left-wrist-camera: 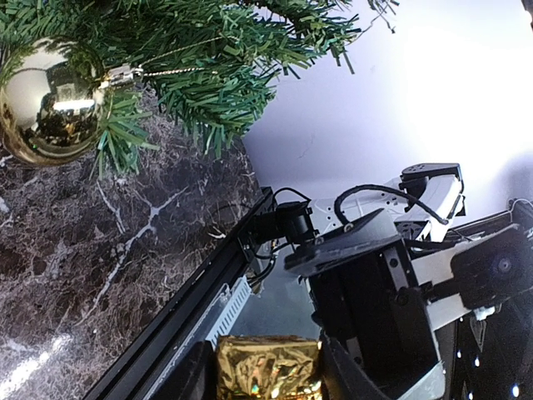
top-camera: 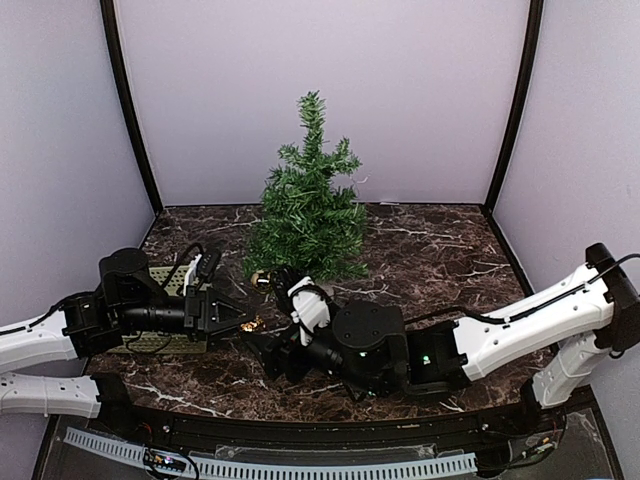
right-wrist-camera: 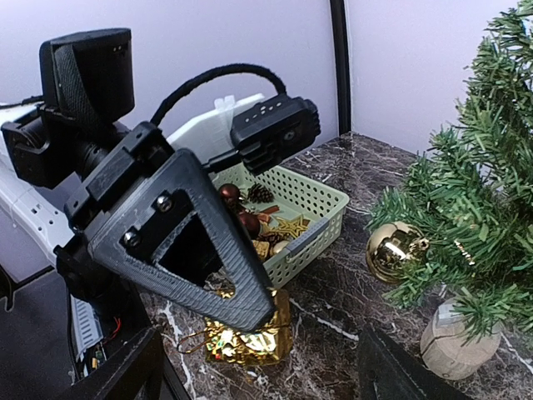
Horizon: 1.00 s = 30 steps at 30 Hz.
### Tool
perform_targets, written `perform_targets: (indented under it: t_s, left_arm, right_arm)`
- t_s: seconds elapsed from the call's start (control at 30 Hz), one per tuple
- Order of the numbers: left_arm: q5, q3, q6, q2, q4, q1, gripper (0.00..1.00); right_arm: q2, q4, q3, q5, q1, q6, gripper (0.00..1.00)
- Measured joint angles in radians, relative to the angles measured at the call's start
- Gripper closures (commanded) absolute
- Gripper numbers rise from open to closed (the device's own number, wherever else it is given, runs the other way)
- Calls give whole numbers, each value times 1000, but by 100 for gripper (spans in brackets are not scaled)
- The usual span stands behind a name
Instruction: Decorate the small christmas tree
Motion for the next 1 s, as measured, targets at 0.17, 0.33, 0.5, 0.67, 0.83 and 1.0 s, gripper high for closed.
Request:
perform_targets:
  t_s: [0.17, 0.33, 0.5, 0.67, 0.83, 1.0]
  left_arm:
    - [-1, -10, -21, 0, 29, 0, 56]
    - [0, -12, -39, 0, 41, 0, 56]
    - [3, -12, -47, 0, 43, 0, 56]
    - [8, -12, -56, 0, 44, 0, 56]
    - [16, -12, -56, 1, 44, 0, 56]
    - [28, -12, -57, 2, 43, 0, 56]
  right_arm:
    - [37, -36, 24, 16, 11, -13, 20]
    - [64, -58, 43, 41, 12, -33, 31]
    - [83, -57, 60, 58, 13, -62, 40]
    - [99, -53, 79, 69, 13, -89, 46]
    - [108, -44, 79, 72, 13, -111, 54]
    - [119, -27, 80, 71, 13, -126, 57]
